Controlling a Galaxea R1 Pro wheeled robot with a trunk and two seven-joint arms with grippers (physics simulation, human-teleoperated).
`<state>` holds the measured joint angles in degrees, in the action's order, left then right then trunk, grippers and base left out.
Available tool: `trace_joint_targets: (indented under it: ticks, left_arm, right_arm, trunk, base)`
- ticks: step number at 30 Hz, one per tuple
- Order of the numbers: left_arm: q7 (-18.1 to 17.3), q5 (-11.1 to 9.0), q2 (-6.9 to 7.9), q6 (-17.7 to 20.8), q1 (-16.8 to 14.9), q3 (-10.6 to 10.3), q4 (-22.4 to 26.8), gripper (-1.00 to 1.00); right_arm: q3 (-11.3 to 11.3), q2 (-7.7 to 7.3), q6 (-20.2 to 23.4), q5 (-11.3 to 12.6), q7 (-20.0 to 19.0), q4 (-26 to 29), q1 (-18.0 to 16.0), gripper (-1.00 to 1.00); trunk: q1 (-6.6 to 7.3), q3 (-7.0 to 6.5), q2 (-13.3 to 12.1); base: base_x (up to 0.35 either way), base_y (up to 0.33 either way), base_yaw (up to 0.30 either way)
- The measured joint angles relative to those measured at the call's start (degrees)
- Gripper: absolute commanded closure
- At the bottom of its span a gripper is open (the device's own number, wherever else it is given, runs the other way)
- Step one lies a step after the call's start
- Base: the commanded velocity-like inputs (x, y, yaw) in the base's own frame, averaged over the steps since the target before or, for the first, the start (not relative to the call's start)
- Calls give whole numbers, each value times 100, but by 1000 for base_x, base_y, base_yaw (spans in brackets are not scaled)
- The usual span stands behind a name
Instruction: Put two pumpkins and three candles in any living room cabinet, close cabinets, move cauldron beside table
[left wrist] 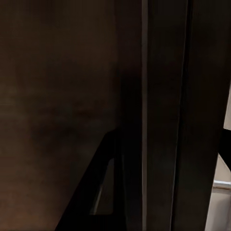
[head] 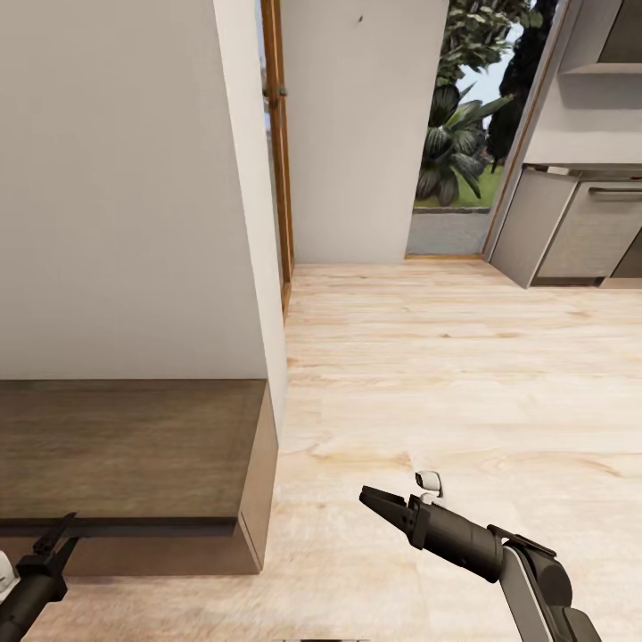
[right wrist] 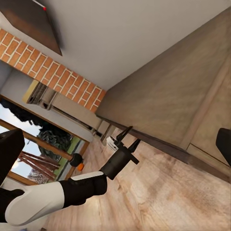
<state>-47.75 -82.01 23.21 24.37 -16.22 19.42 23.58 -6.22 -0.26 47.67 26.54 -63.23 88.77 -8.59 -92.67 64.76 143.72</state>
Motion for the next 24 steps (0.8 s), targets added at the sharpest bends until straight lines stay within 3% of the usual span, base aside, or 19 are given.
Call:
trace_joint_targets:
  ticks: [24]
  left_arm:
    - [-11,-26,-10,48,0,-21,23,100]
  right_arm:
    - [0,5,0,0,0,0,0,-100]
  trunk:
    - [1,-1,0]
  base:
    - [-27,14,0]
